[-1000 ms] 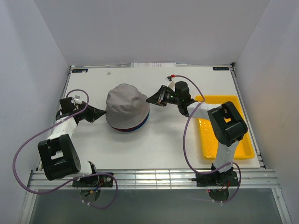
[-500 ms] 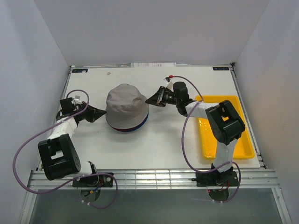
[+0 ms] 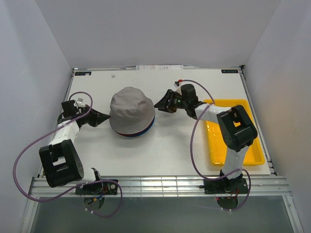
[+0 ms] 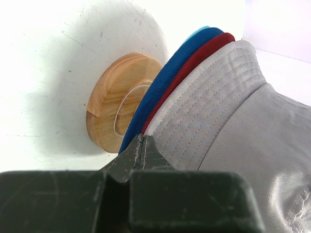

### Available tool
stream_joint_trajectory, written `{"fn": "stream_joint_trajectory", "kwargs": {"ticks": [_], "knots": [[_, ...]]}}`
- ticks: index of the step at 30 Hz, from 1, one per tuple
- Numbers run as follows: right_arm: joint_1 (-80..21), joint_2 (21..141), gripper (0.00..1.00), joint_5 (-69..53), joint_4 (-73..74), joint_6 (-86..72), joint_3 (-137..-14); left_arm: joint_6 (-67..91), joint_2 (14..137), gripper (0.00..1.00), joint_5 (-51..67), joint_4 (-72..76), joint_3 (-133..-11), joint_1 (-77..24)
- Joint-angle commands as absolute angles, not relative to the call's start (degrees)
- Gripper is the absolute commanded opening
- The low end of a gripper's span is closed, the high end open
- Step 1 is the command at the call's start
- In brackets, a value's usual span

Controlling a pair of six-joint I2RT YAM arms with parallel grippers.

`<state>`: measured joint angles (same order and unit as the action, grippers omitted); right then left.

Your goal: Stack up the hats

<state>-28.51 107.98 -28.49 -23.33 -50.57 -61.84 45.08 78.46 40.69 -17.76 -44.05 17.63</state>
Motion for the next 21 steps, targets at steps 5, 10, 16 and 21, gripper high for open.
{"fn": "stream_joint_trajectory", "kwargs": {"ticks": [5, 10, 16, 21], "knots": [[-28.6, 99.0, 0.51, -25.7, -20.2, -51.0, -61.5, 42.5, 77.6, 0.14, 36.7, -20.7, -46.1, 18.3], [-28.7, 93.9, 0.51, -24.7, -21.0, -51.9, -57.2, 42.5, 76.9, 0.34, 36.8, -20.8, -46.1, 18.3], [-28.6, 89.6, 0.51, -24.6, -20.0, -51.4, -53.6, 40.8, 74.6, 0.57, 35.5, -22.8, -47.4, 18.3], [-27.7, 84.2, 0.52, -24.1, -13.6, -46.9, -53.1, 39.5, 71.4, 0.73, 31.9, -24.5, -50.0, 18.3]]}}
